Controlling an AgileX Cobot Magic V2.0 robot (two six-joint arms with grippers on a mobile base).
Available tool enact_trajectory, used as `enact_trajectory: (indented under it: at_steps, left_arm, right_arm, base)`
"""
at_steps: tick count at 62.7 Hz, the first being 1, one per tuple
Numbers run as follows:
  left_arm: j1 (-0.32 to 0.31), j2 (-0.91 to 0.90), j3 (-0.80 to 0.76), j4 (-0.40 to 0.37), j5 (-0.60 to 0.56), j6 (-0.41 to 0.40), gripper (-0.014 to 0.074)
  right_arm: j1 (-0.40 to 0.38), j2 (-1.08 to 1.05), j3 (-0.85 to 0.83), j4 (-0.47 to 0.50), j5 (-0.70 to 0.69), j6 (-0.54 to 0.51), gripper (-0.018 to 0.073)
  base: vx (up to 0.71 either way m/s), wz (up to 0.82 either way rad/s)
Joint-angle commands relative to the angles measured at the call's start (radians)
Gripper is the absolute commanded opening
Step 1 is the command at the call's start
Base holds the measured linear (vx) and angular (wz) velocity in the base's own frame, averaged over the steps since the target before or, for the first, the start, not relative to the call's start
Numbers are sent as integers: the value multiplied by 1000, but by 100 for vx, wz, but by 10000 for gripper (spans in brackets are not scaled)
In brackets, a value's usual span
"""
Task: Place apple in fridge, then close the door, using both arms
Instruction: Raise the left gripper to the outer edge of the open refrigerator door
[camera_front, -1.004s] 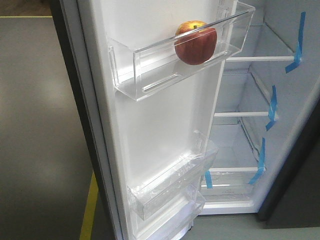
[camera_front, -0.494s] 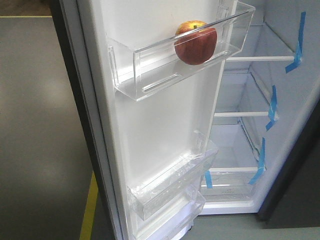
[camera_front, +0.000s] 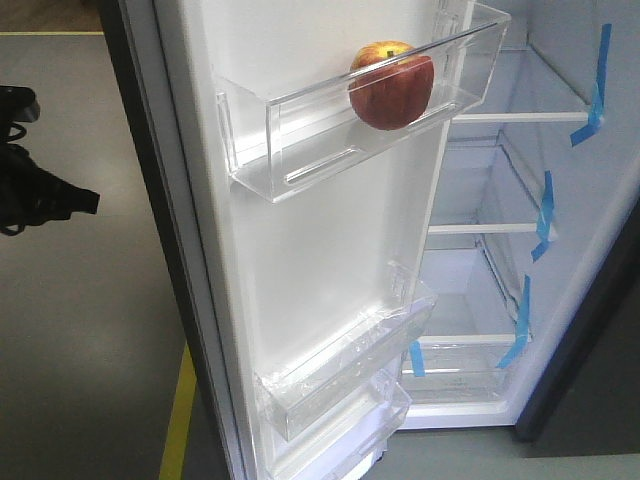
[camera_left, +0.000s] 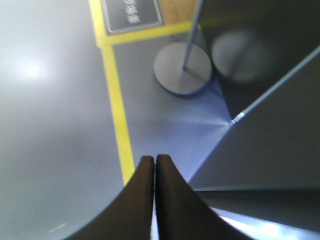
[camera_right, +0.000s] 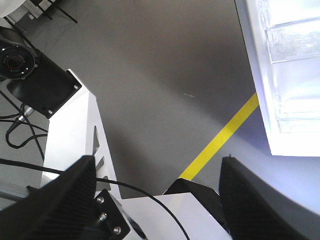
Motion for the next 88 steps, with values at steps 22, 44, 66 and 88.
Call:
enact_trajectory:
  at_steps: [22, 44, 66, 88]
  left_arm:
    - [0, 275, -380, -417, 110, 281, -6]
    - [-6, 356, -472, -719, 224, 407, -6]
    - [-77, 354, -472, -726, 268, 413, -6]
    - [-180, 353, -471, -745, 273, 419, -6]
  right_arm:
    - [-6, 9, -25, 53, -27, -4, 498]
    - [-6, 9, -25, 53, -26, -4, 498]
    - [-6, 9, -25, 53, -26, -4, 498]
    - [-6, 9, -25, 53, -26, -4, 498]
  base:
    - [0, 0]
    - [0, 0]
    - [0, 0]
    - [0, 0]
